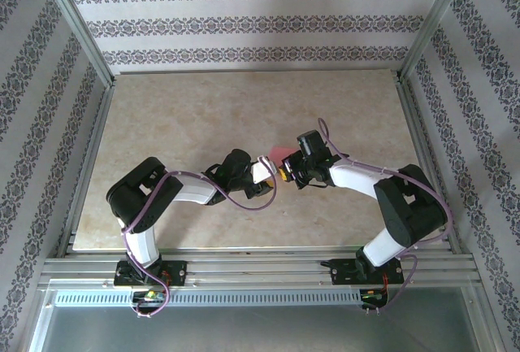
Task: Fold a paper plane with a square sheet of paper (pick it up from the middle)
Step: Fold the wing for the fifth time at the center of the table.
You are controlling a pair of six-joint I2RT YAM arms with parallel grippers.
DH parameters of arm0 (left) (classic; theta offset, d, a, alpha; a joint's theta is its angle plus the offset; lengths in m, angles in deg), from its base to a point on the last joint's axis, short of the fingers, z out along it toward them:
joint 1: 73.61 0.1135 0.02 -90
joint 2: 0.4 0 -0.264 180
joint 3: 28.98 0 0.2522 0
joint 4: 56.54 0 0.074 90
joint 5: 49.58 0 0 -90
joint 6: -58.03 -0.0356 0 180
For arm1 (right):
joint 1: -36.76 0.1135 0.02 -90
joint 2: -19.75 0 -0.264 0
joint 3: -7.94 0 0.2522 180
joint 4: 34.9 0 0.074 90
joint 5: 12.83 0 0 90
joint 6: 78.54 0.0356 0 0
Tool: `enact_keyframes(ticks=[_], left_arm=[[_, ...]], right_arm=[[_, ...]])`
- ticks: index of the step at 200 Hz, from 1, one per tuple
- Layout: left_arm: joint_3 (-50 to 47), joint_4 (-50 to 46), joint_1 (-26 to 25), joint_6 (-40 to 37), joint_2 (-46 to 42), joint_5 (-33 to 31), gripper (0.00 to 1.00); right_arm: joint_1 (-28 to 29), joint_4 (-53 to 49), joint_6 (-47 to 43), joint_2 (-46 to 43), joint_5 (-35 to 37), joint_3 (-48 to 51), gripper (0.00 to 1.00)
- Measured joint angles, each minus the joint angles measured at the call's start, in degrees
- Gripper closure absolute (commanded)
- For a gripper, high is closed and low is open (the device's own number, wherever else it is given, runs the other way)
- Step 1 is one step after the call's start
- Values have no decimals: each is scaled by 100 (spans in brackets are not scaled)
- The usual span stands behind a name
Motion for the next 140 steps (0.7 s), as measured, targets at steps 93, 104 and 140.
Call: enact_keyframes(ticks=[93, 104, 140], left_arm=[[0, 125, 0, 107, -52, 155, 46], [0, 125, 0, 109, -52, 175, 46], [0, 122, 0, 142, -109, 190, 47]], right_arm=[[0, -85, -4, 68, -42, -101, 98], [0, -87, -15, 79, -44, -118, 98], [2, -103, -22, 140, -39, -149, 98]])
